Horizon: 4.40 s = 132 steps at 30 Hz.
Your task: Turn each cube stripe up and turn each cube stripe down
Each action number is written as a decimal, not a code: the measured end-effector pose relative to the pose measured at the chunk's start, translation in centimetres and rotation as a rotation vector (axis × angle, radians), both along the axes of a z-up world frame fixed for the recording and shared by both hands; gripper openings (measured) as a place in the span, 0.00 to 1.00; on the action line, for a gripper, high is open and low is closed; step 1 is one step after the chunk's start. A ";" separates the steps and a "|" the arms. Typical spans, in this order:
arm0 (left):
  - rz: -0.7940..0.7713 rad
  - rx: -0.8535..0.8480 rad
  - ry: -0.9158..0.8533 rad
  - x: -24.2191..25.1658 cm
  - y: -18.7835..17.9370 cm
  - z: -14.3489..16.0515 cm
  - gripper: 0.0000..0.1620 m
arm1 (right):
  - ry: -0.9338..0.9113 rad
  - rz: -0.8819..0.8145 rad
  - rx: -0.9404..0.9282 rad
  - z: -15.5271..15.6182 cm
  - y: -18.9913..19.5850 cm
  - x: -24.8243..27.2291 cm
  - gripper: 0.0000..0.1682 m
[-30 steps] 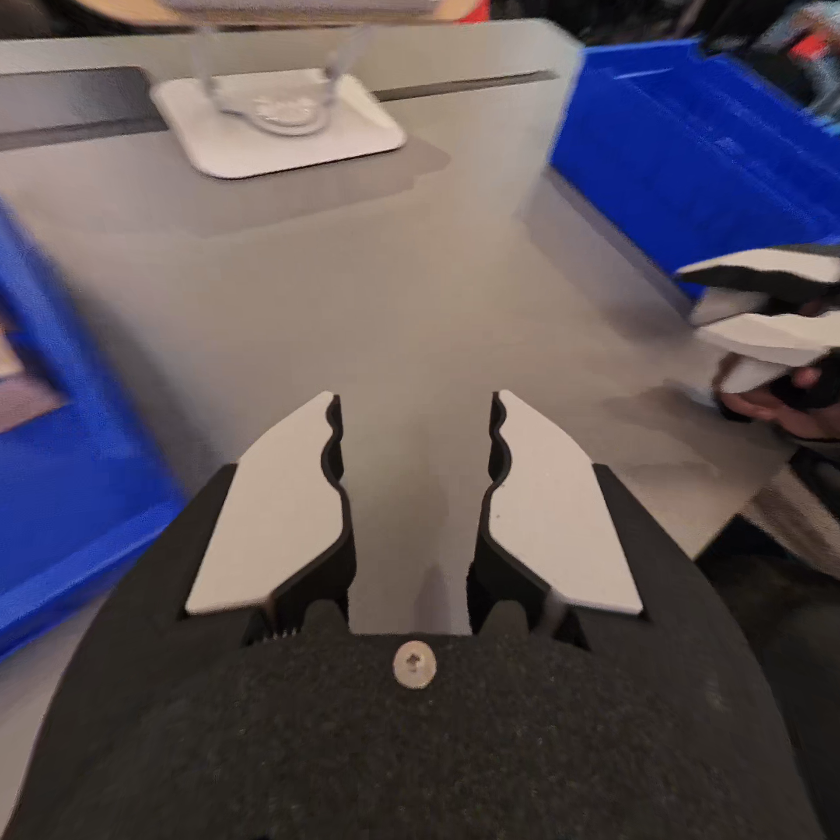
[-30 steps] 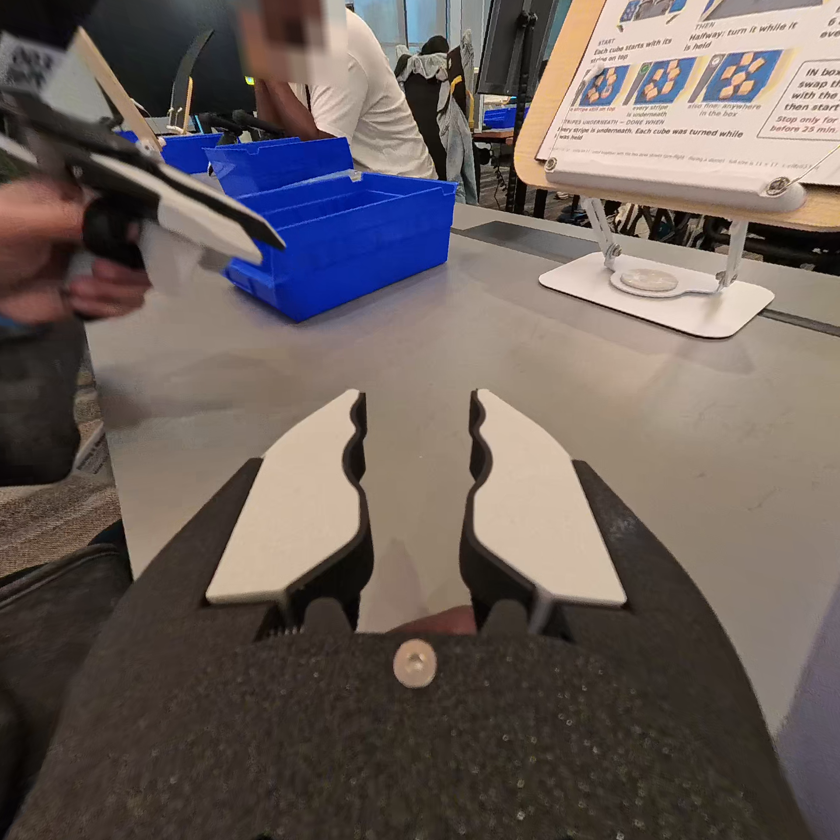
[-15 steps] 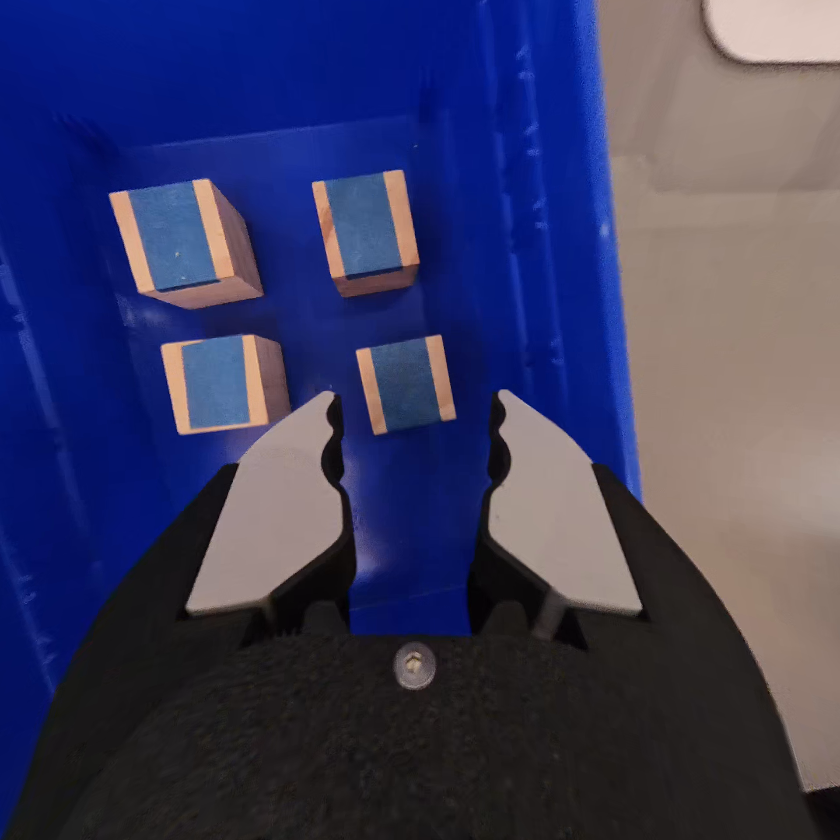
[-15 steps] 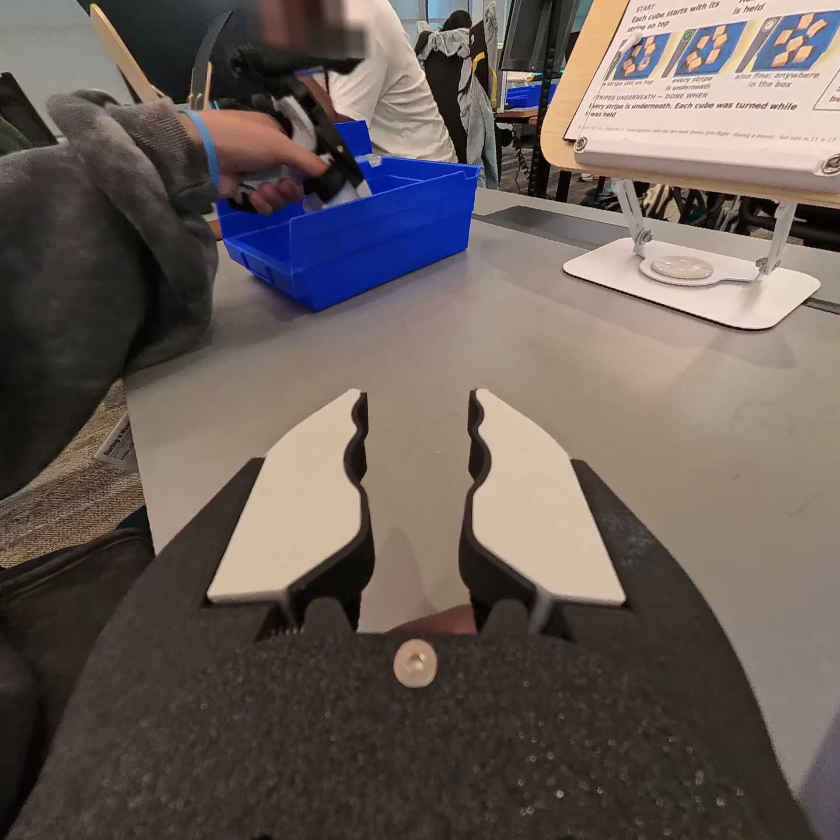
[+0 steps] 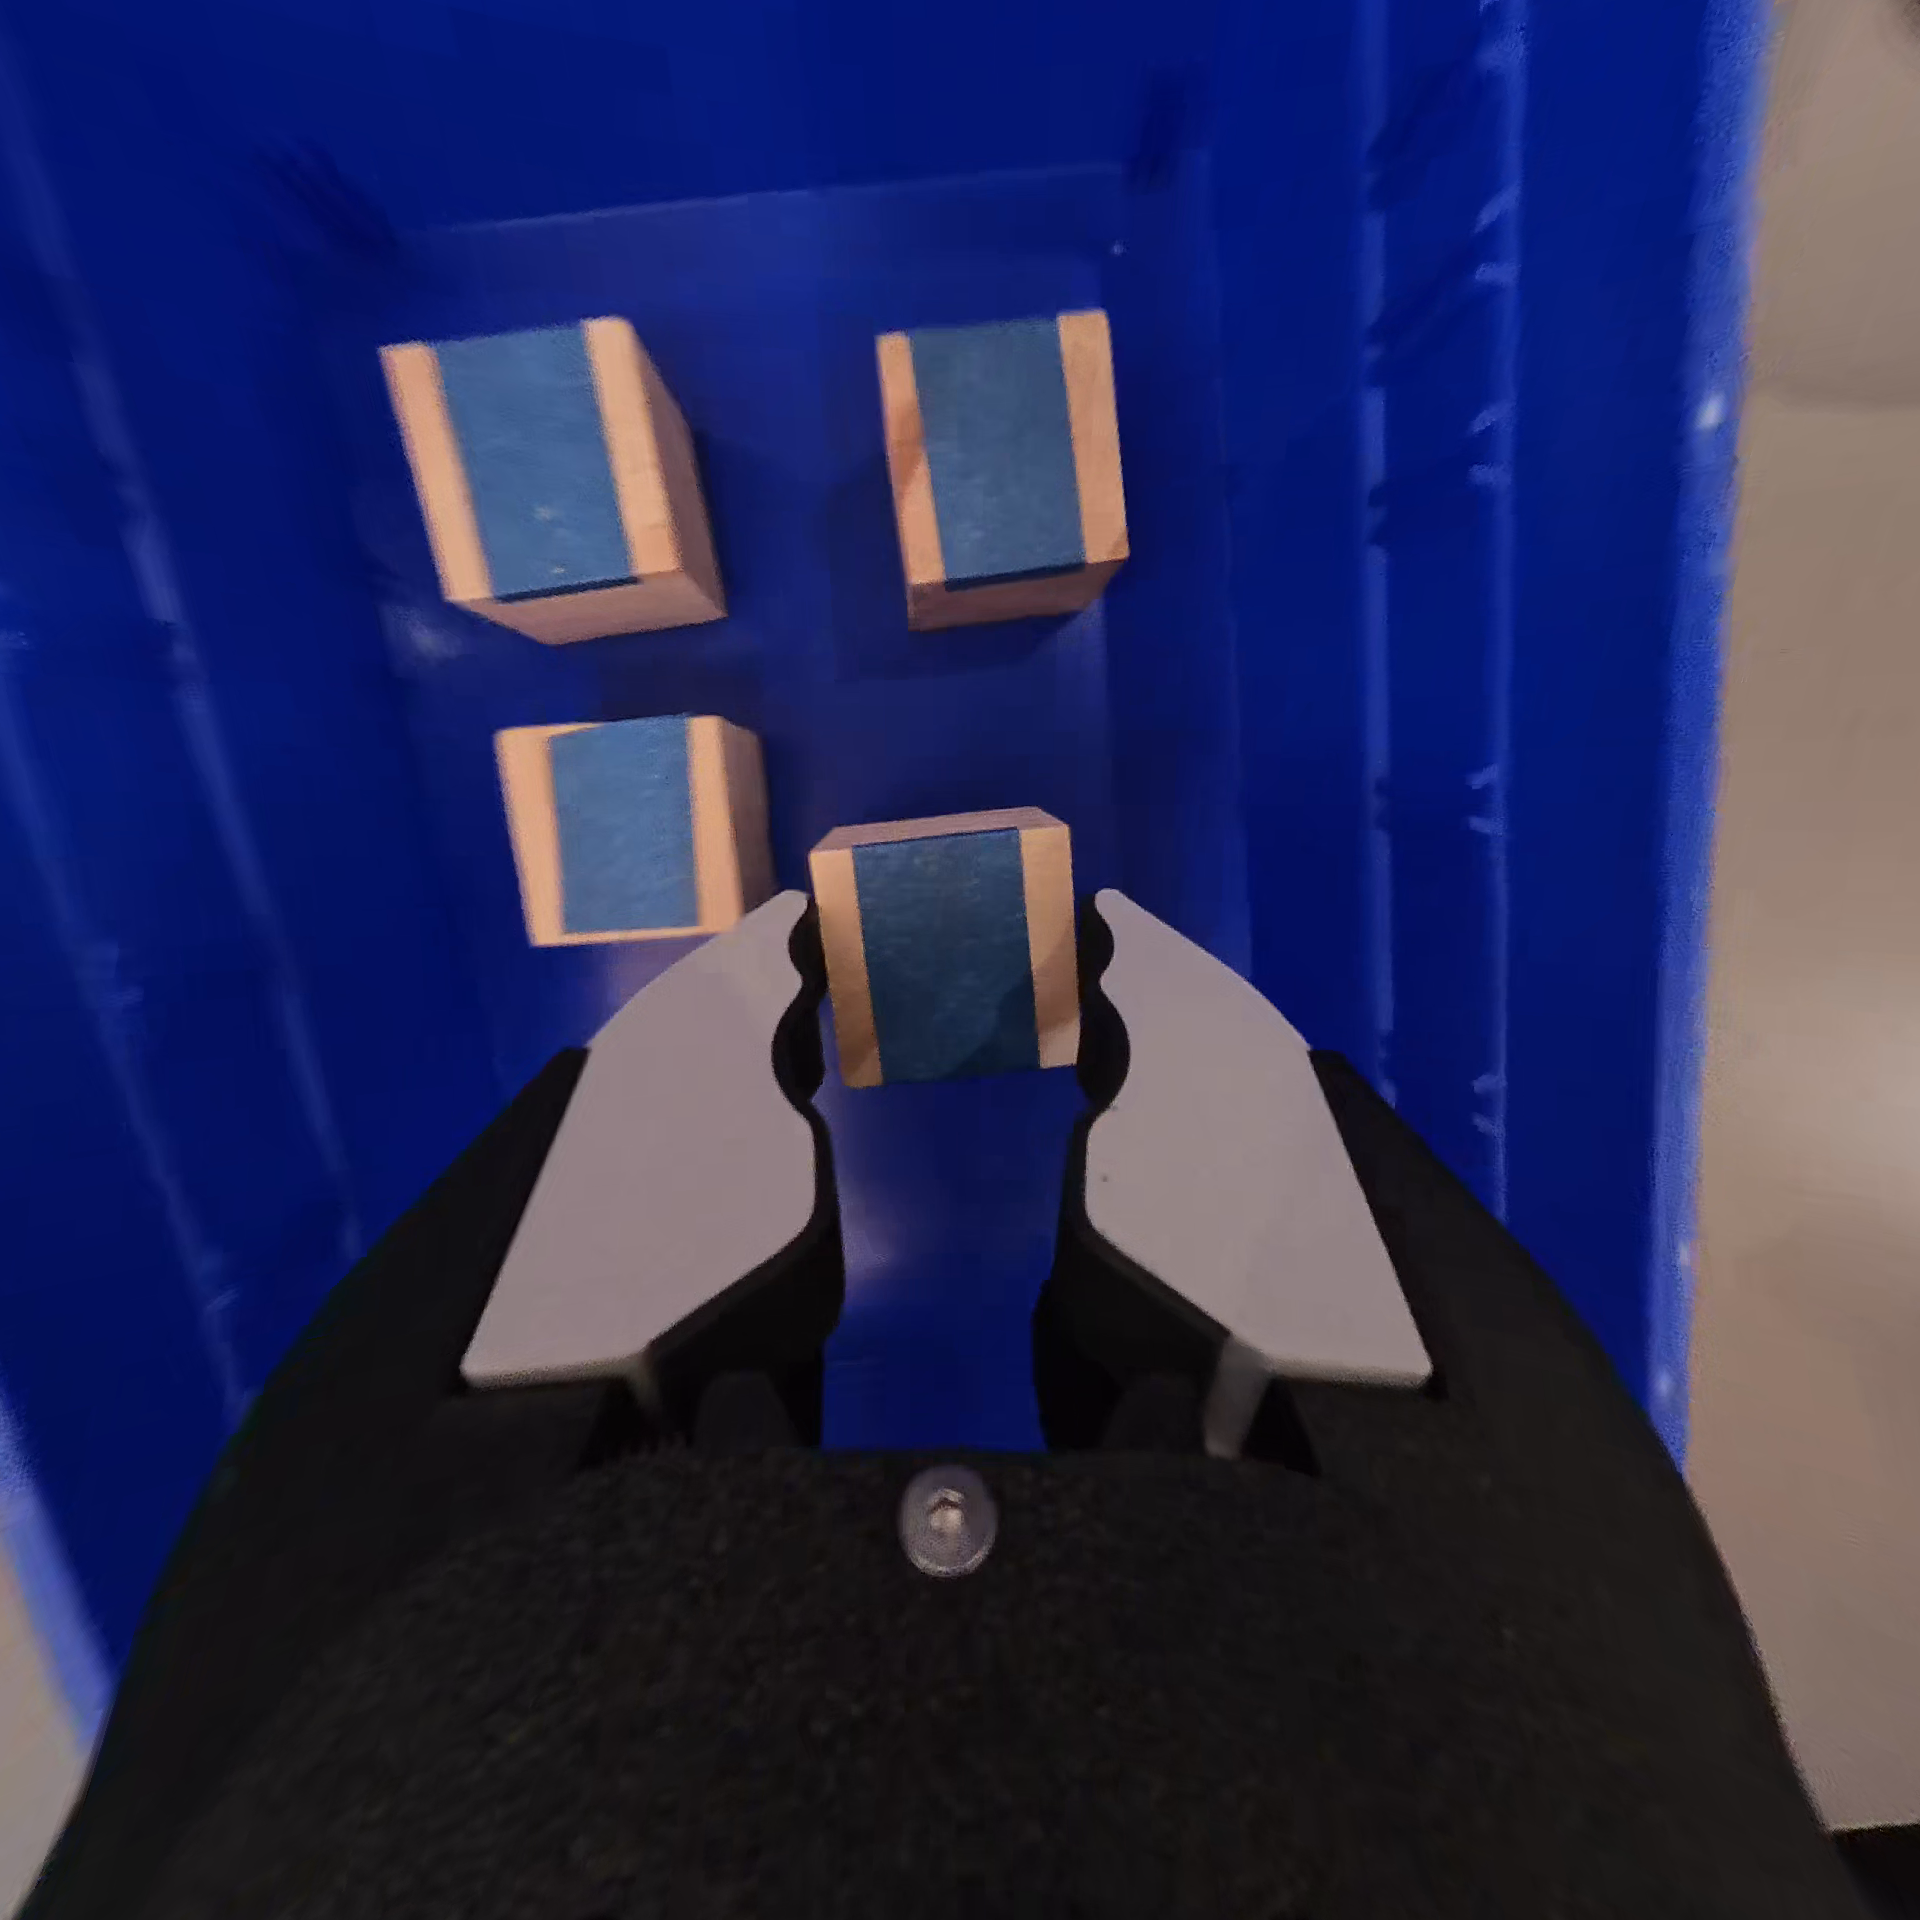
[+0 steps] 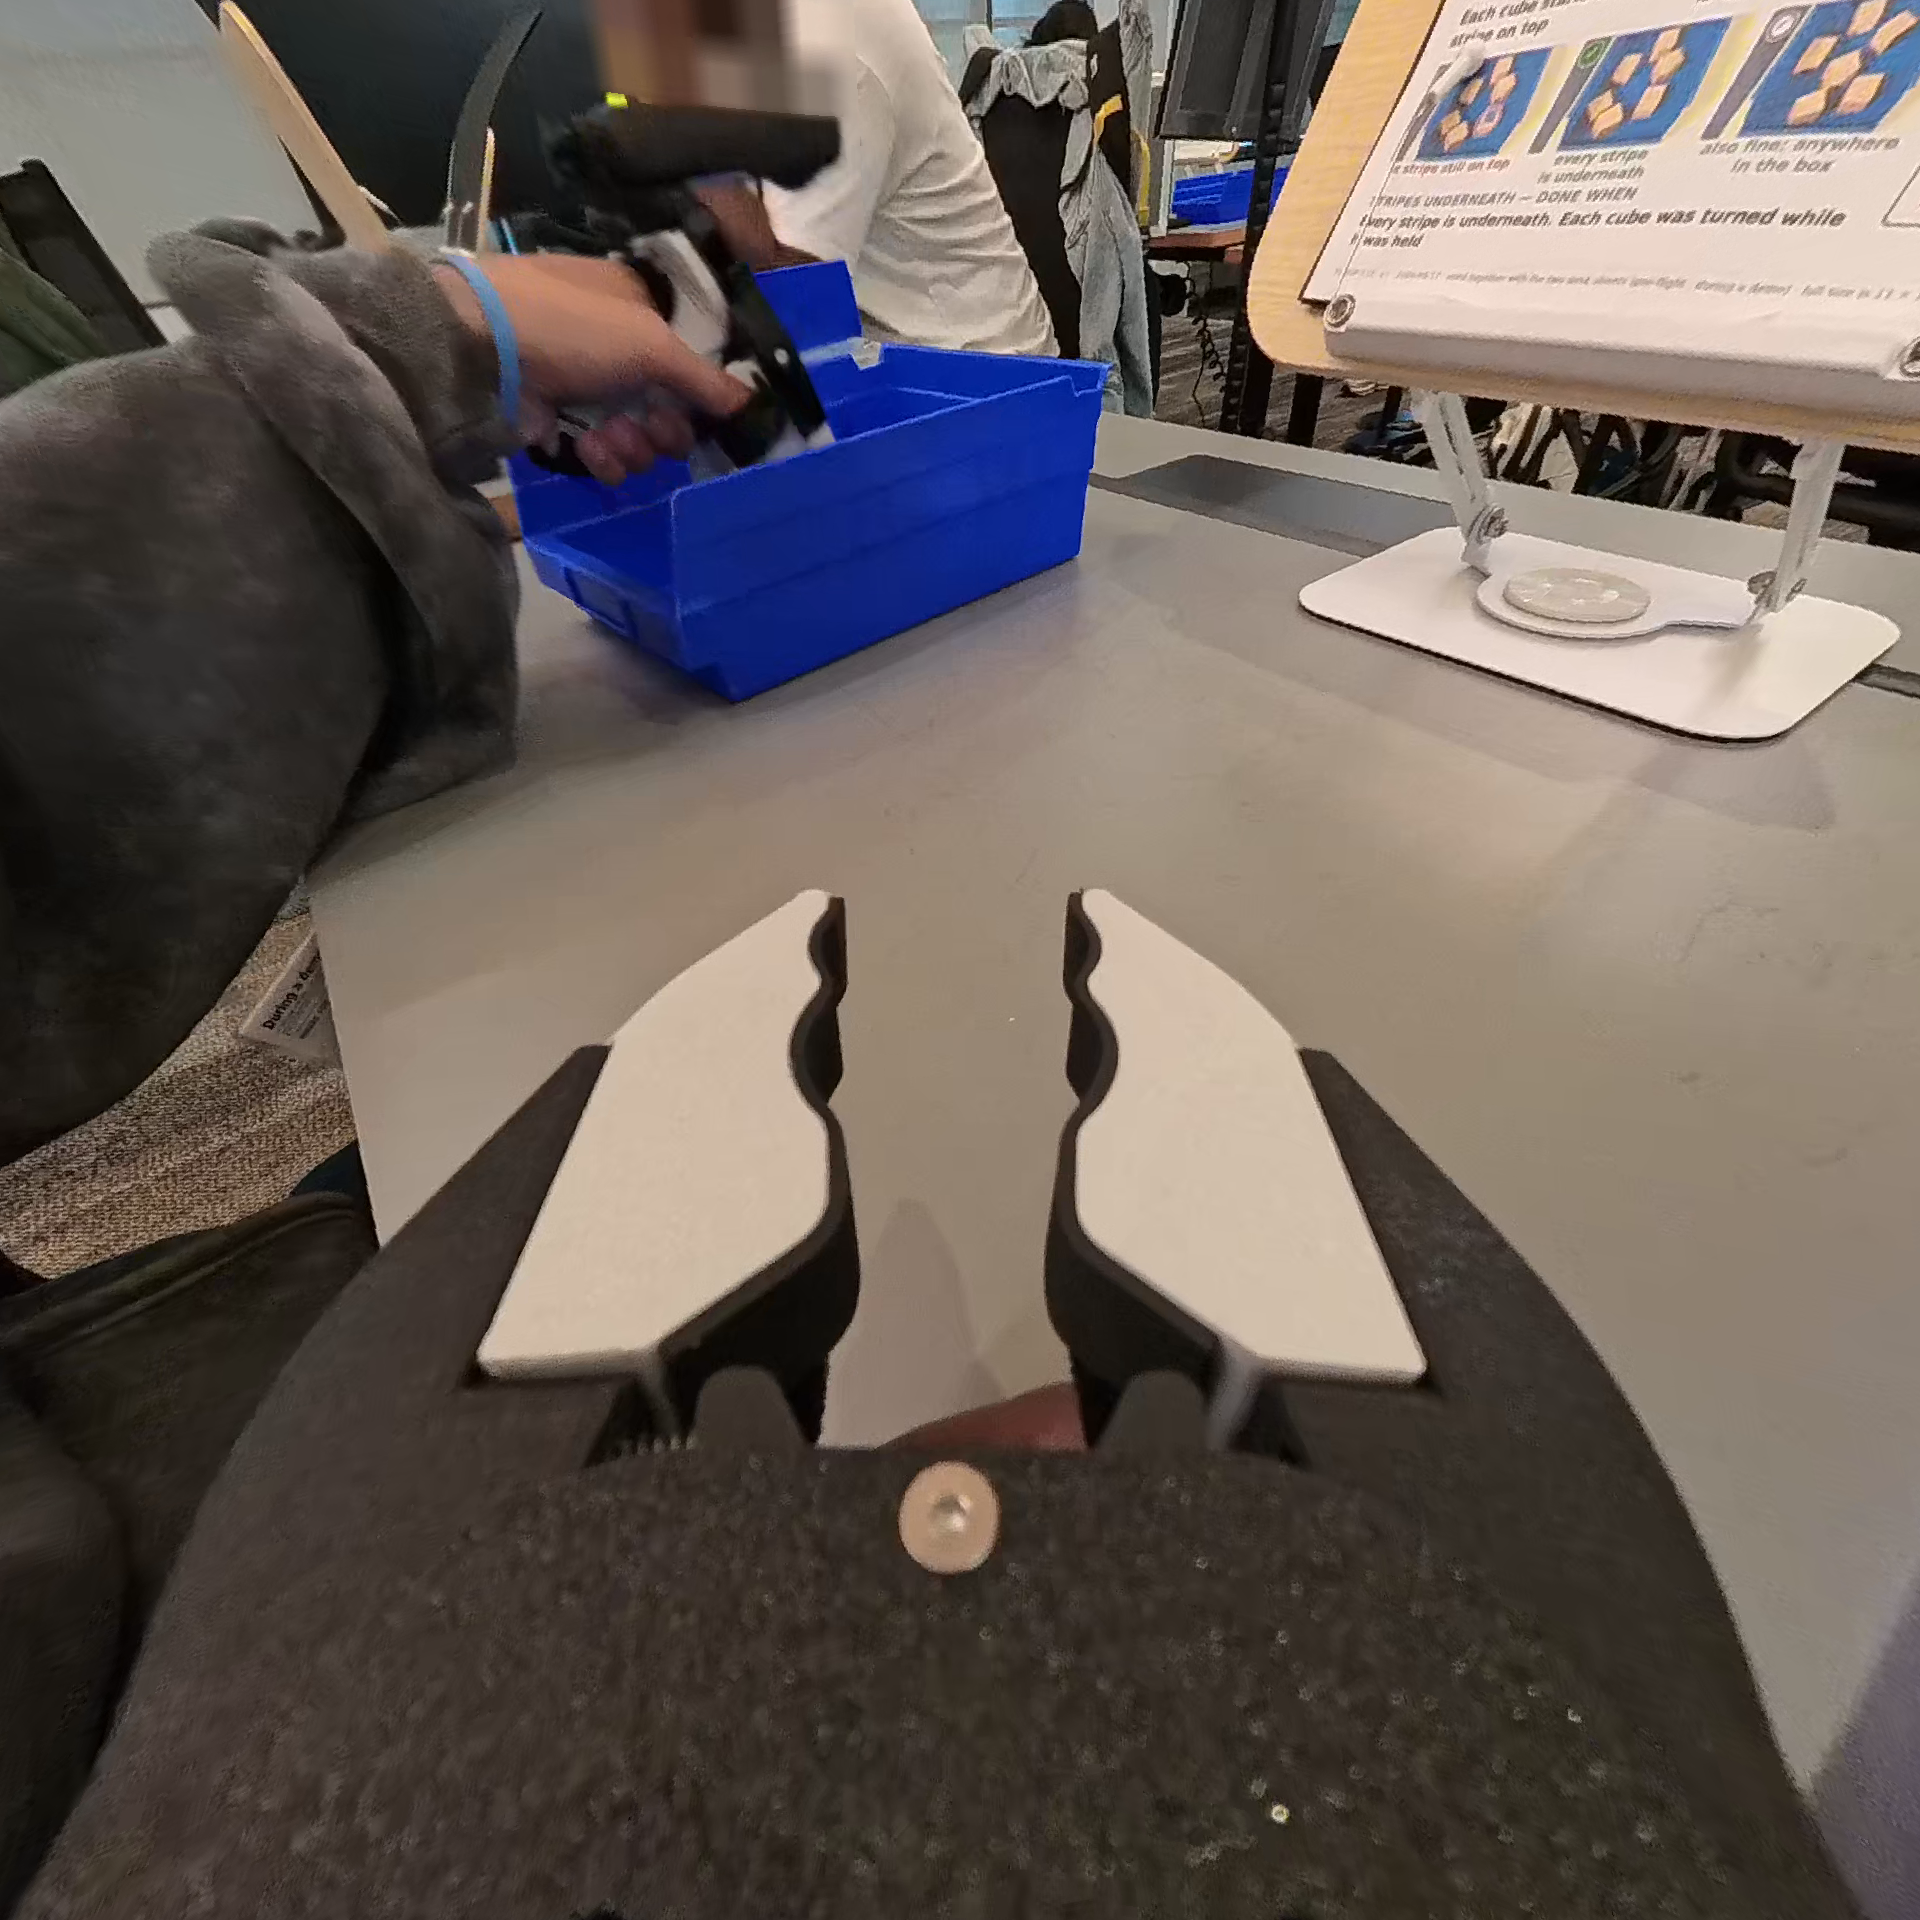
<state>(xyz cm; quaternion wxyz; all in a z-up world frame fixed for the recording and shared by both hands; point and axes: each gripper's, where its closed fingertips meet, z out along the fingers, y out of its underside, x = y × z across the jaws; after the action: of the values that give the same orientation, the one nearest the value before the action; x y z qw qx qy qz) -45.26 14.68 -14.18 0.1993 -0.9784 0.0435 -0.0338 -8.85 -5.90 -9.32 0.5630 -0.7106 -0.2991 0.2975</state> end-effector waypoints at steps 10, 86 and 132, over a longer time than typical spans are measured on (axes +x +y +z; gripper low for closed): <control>-0.153 0.212 -0.350 5.9 -3.6 9.2 0.28 | 0.009 -0.037 -0.009 0.3 0.7 0.8 0.23; -0.775 0.483 -0.957 30.3 -23.0 7.0 0.41 | -0.260 -0.470 -0.303 9.8 8.5 19.6 0.27; -0.787 0.608 -0.624 28.8 -20.9 4.9 0.41 | 0.229 0.108 0.029 4.4 -0.4 -0.8 0.37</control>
<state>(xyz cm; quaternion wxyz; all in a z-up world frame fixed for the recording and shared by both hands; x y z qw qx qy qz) -16.50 -6.26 -9.26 0.4469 -0.7313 0.3504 -0.3778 -9.61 -6.27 -4.88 0.5868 -0.6466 -0.2750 0.4025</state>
